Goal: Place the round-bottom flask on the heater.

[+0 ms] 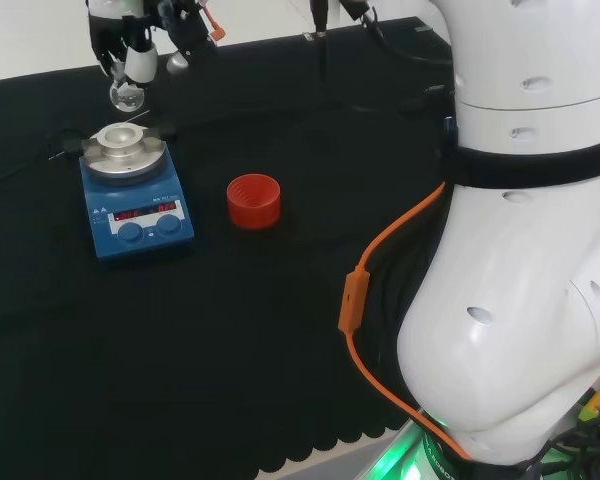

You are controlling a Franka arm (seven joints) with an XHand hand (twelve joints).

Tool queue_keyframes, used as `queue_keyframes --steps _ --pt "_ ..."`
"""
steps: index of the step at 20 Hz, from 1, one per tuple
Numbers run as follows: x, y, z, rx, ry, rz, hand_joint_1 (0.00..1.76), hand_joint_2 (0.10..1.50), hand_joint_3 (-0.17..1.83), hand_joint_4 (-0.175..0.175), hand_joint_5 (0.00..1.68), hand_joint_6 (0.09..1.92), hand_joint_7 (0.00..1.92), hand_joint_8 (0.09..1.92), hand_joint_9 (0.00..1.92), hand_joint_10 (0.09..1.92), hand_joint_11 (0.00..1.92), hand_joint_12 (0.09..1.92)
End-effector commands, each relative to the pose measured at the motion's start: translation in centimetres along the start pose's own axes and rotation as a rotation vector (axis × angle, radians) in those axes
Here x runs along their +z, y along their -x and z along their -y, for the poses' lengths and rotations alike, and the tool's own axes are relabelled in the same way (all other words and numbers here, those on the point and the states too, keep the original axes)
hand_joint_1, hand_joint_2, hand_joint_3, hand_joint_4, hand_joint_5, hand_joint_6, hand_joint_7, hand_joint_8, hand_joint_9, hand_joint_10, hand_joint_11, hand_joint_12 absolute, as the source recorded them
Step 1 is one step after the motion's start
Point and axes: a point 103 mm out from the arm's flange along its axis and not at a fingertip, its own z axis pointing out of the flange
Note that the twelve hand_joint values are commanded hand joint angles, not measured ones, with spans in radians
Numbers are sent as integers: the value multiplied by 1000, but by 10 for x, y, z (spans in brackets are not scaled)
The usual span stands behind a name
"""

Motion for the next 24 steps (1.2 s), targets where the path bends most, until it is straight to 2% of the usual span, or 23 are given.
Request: queue_keyframes --steps 1,9,15,19,24 --pt "0 -13 -14 -33 -5 -3 1339 413 1074 -175 1244 750 1447 780 1689 549 1434 935" --pt "4 -24 -41 -76 -19 -1 1339 412 1075 -175 1244 749 1448 779 1689 549 1437 934" --pt "11 -25 -61 -89 -22 -1 1339 412 1075 -175 1244 749 1448 779 1689 549 1438 934" --pt "12 -21 -68 -71 -5 -17 1339 412 1076 -175 1244 749 1448 779 1689 549 1438 934" --pt "19 -17 -74 -73 -6 -23 1339 411 1076 -175 1245 749 1449 778 1689 549 1439 934"
